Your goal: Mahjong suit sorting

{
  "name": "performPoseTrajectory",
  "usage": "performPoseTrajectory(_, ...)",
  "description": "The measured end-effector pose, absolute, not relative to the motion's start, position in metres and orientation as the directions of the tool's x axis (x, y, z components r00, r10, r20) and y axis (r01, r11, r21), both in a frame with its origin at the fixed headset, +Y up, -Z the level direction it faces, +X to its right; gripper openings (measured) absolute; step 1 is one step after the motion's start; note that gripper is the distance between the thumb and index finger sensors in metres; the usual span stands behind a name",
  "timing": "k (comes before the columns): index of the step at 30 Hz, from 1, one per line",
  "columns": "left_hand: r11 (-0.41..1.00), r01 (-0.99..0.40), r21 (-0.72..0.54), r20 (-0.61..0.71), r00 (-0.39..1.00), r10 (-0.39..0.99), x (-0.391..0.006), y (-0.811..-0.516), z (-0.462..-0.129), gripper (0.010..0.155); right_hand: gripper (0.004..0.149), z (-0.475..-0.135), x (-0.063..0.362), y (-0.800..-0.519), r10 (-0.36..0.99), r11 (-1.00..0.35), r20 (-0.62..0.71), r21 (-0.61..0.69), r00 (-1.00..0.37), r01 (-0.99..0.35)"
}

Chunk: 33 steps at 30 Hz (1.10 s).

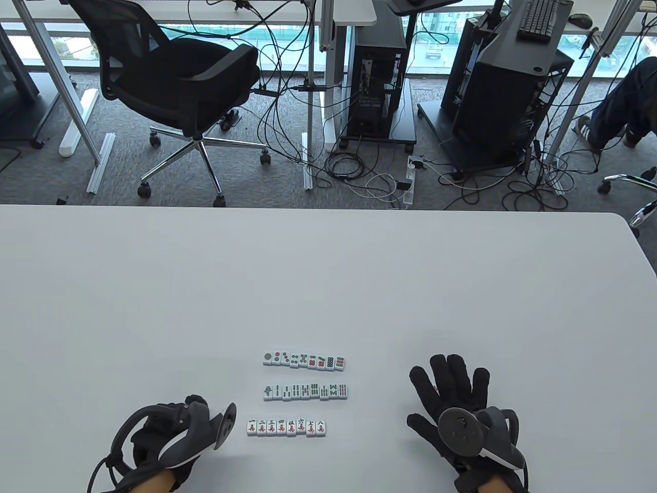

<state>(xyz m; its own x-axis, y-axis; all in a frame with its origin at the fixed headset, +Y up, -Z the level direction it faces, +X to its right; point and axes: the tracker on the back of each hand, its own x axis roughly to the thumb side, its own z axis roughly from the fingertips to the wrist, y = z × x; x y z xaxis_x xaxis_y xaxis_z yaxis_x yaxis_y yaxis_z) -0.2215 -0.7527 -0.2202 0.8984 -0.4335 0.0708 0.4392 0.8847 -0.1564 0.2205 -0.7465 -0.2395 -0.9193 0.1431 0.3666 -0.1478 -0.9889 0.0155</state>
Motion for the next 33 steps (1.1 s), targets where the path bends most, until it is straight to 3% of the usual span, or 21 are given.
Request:
performPoseTrajectory(16,0.929,0.331,-0.162,0.07,0.943,-0.324,-0.212,-0.762,-0.232,0.062,0.077,-0.24,0.22,-0.747,0.145,-0.989,0.366,0.014,-0.919,-0.15)
performPoseTrajectory(20,0.972,0.218,-0.082,0.108,0.972,-0.209,-0.176,-0.746,-0.233,0.062,0.077,-0.241,0.22,-0.747,0.144,-0.989,0.363,0.016,-0.921,-0.148)
performPoseTrajectory(23,0.989,0.146,-0.025,0.223,0.965,-0.137,-0.133,-0.733,-0.234,0.062,0.077,-0.24,0.22,-0.747,0.143,-0.989,0.362,0.012,-0.921,-0.149)
performPoseTrajectory(29,0.984,0.175,0.017,0.409,0.897,-0.167,-0.055,-0.731,-0.235,0.062,0.077,-0.241,0.222,-0.744,0.163,-0.985,0.357,0.004,-0.92,-0.174)
performPoseTrajectory(33,0.971,0.238,-0.01,0.446,0.87,-0.209,-0.032,-0.744,-0.242,0.062,0.077,-0.241,0.222,-0.744,0.165,-0.984,0.365,-0.003,-0.916,-0.178)
